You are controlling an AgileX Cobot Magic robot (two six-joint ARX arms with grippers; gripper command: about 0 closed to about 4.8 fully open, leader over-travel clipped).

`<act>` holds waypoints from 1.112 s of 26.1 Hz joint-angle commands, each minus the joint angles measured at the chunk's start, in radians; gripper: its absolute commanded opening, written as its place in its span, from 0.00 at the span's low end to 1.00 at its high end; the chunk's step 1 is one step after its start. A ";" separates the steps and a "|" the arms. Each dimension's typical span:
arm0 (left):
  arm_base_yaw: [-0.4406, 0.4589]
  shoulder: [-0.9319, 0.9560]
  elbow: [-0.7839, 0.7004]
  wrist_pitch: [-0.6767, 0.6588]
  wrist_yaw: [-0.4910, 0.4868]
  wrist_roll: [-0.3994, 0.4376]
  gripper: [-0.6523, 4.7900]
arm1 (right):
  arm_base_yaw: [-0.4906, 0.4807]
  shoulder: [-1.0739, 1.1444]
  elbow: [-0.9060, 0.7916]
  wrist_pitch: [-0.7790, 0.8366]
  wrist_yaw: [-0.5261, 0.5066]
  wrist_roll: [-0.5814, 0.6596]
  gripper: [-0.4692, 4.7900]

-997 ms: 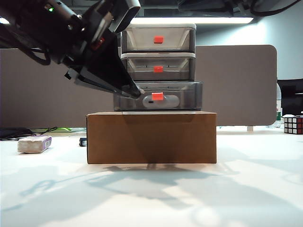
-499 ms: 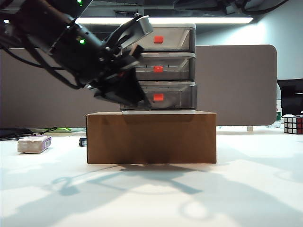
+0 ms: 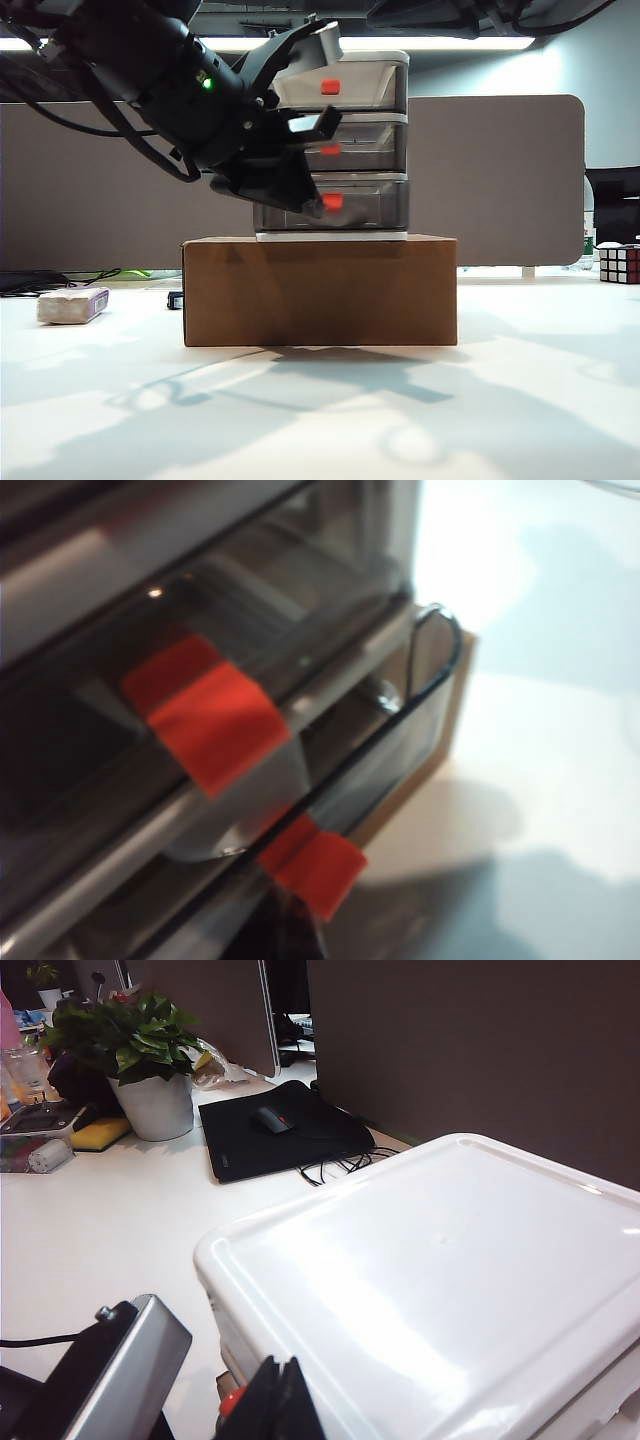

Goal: Open the third layer of the drawer on the table, pick up the earphone case on the table and put it in, and finally close the drawer.

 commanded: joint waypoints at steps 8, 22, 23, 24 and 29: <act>0.005 0.011 0.003 0.051 -0.099 0.000 0.11 | 0.000 -0.003 0.006 -0.003 0.000 -0.004 0.09; 0.002 0.051 -0.040 0.180 -0.163 0.001 0.11 | 0.000 -0.017 0.006 -0.073 0.001 -0.039 0.09; 0.000 0.043 -0.040 0.156 -0.157 0.001 0.11 | 0.000 -0.026 0.006 -0.077 0.000 -0.043 0.09; -0.003 0.027 -0.043 0.127 -0.158 0.002 0.11 | 0.000 -0.041 0.006 -0.091 0.001 -0.054 0.09; -0.059 -0.175 -0.135 0.051 -0.158 0.027 0.11 | -0.001 -0.167 0.003 -0.278 0.043 -0.122 0.09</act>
